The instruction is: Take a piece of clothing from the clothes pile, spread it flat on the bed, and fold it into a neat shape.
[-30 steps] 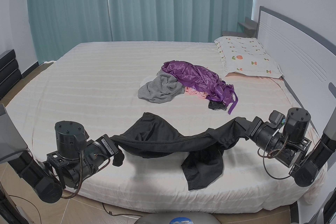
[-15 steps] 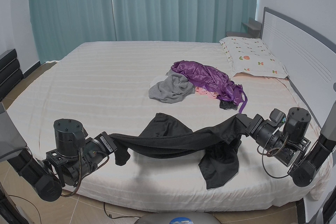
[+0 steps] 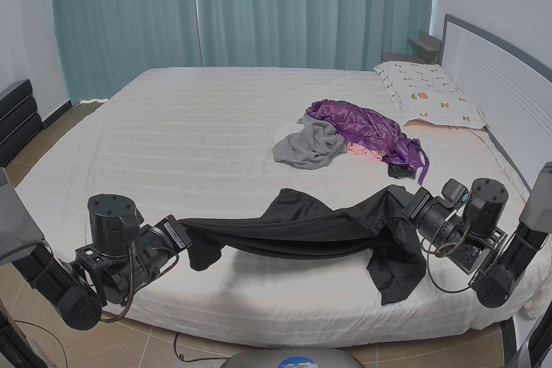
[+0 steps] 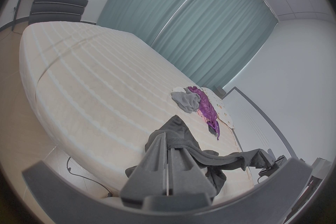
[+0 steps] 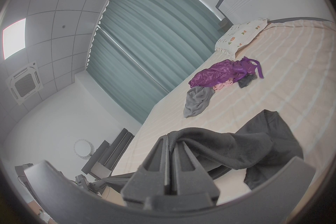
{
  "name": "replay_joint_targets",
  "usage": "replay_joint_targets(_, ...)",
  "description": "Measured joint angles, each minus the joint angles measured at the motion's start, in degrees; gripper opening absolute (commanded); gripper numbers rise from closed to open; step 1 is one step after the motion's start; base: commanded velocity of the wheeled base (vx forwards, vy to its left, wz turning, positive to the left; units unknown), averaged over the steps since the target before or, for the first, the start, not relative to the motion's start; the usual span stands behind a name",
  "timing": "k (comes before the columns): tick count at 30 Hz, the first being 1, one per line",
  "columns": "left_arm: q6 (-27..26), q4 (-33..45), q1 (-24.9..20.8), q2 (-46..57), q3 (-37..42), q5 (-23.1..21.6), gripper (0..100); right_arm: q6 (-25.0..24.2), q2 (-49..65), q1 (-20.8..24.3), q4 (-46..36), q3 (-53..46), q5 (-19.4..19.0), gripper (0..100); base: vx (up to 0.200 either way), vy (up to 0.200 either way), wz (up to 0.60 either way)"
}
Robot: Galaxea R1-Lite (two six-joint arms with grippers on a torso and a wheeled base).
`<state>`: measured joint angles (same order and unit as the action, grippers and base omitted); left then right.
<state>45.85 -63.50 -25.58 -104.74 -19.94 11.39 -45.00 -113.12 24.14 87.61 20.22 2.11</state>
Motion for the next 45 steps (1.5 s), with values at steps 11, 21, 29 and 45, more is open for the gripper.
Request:
replay_joint_targets(11,-0.11,-0.02,0.00,0.00,0.00,-0.01,0,0.00,-0.09,-0.05,0.11,0.00,0.00,0,0.000,0.200,0.00)
replay_joint_targets(21,-0.23,-0.11,0.39,0.02,-0.01,-0.04,0,-0.02,0.18,-0.02,0.17,-0.07,0.00,0,0.000,0.200,0.00)
replay_joint_targets(29,-0.26,-0.11,0.44,0.02,0.00,-0.06,0,-0.06,0.13,-0.07,0.16,-0.07,0.00,0,0.000,0.200,0.00)
replay_joint_targets(45,-0.34,-0.11,0.44,0.00,0.02,-0.06,0,-0.06,0.13,-0.07,0.17,-0.02,0.00,0,0.000,0.175,0.00)
